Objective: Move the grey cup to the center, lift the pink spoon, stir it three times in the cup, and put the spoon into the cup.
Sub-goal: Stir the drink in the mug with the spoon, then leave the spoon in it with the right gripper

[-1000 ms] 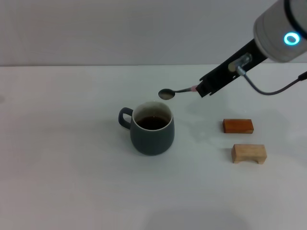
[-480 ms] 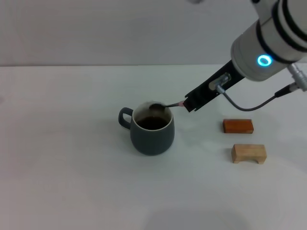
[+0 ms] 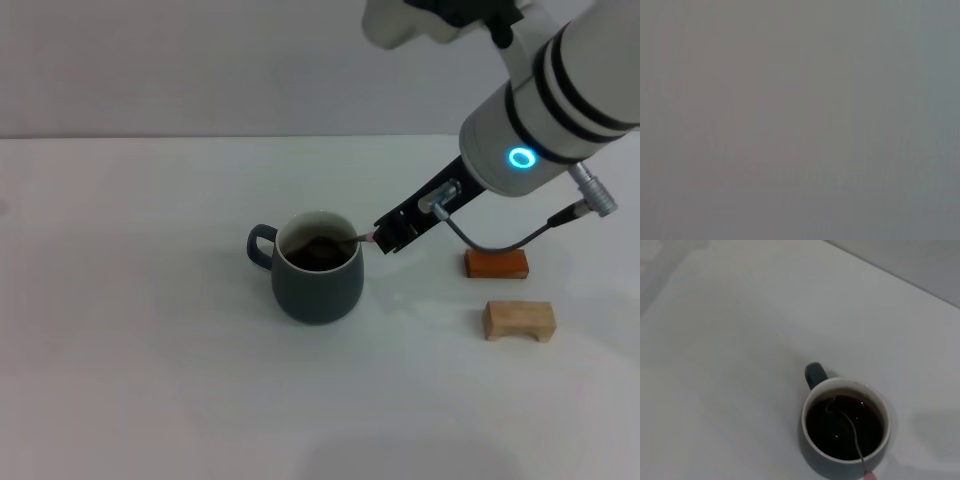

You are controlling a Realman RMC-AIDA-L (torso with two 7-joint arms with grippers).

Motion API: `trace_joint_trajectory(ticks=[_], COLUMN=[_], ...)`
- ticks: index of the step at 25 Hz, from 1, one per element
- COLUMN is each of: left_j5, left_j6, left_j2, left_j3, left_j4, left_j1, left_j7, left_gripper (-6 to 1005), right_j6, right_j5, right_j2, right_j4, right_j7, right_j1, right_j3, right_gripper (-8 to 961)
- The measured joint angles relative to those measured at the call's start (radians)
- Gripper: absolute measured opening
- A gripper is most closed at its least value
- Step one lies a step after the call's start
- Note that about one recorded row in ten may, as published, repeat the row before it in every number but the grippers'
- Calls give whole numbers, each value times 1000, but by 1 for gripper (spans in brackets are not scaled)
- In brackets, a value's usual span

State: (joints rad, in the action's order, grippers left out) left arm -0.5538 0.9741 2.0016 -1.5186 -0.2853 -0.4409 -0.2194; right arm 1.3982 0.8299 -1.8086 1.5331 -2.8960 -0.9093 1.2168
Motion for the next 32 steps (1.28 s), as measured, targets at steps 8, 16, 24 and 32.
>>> trace_joint_trajectory(ticks=[8, 16, 24, 32], left_j5=[0, 0, 0, 0], left_j6=[0, 10, 46, 62], left_j2=[4, 16, 23, 46], left_j3=[0, 8, 1, -3], left_j4=[2, 2, 2, 2], left_j1=[2, 6, 30, 41], left_j7=[0, -1, -74, -76], left_gripper=[11, 11, 11, 11], right_j6=[-30, -24, 3, 14], right_j5=[2, 5, 20, 35], right_j2=[-7, -18, -35, -63], right_j4=[-38, -115, -242, -328], right_j7=[1, 1, 1, 1], right_j1=[-21, -83, -179, -240], right_j3=[-23, -21, -2, 6], right_gripper=[126, 126, 126, 126])
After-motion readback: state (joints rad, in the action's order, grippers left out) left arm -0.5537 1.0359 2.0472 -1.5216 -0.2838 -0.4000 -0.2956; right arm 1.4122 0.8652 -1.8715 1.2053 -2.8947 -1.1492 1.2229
